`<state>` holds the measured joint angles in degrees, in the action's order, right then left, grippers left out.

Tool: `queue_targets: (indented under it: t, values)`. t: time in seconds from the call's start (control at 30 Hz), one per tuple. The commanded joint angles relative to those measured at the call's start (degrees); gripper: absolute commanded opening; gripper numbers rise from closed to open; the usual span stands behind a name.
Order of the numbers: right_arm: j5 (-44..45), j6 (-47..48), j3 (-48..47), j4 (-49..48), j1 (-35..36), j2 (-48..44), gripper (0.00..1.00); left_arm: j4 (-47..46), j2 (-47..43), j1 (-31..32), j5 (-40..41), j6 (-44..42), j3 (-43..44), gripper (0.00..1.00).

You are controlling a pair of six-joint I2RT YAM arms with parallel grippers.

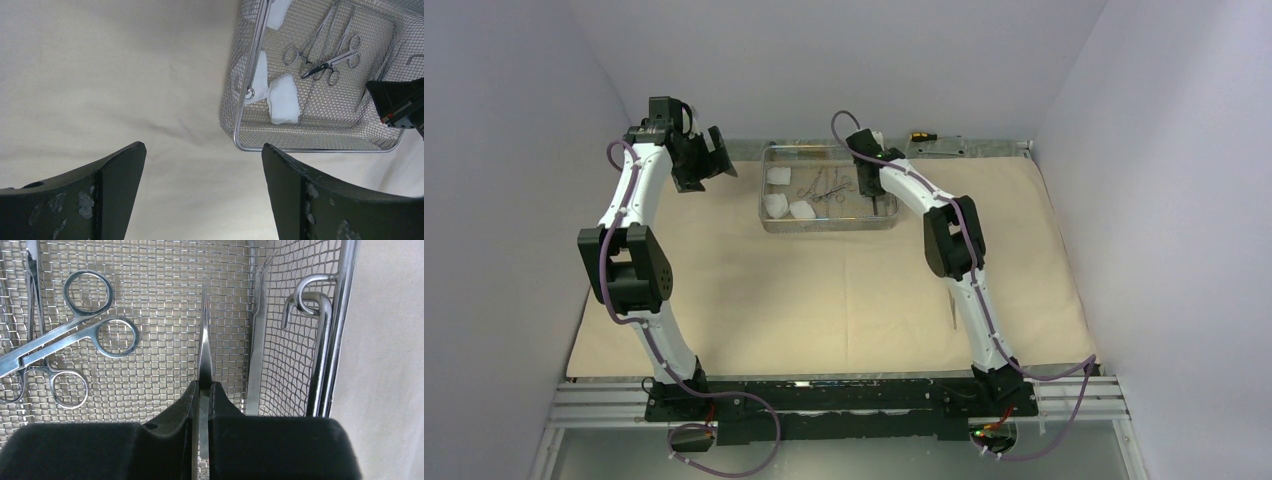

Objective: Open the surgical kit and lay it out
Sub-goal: Pick up the medical item from the container.

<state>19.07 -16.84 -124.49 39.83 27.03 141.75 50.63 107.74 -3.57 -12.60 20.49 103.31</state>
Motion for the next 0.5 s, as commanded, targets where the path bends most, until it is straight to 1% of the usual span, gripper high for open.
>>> queue_targets:
  t: [0.0,0.07,0.13,0.3,0.4,0.47]
  values:
    - [-0.07,1.81,-1.88,-2.85,0.04,-5.96,0.0,-0.84,-0.25,-0.21,-1.96,0.17,1.28,0.92]
    - [-1.67,1.82,-1.01,-4.28,0.03,-8.8,0.0,-1.73,-0.3,-0.21,-5.23,-1.0,1.37,0.92]
    - [-4.2,1.96,0.61,-6.45,0.0,-11.73,0.0,-3.28,-0.45,-0.13,-10.27,-2.33,1.02,0.92]
    - [-13.46,1.81,1.95,-10.12,-0.14,-17.28,0.0,-6.43,-0.8,-0.1,-21.96,-3.16,0.57,0.92]
    - [-22.89,1.17,5.26,-13.89,-0.29,-21.08,0.0,-9.81,-1.17,-0.07,-30.06,-1.28,-0.03,0.94]
    - [-30.74,-0.33,7.49,-16.5,-0.31,-23.38,0.0,-14.78,-1.3,0.32,-37.82,1.56,-1.04,0.94]
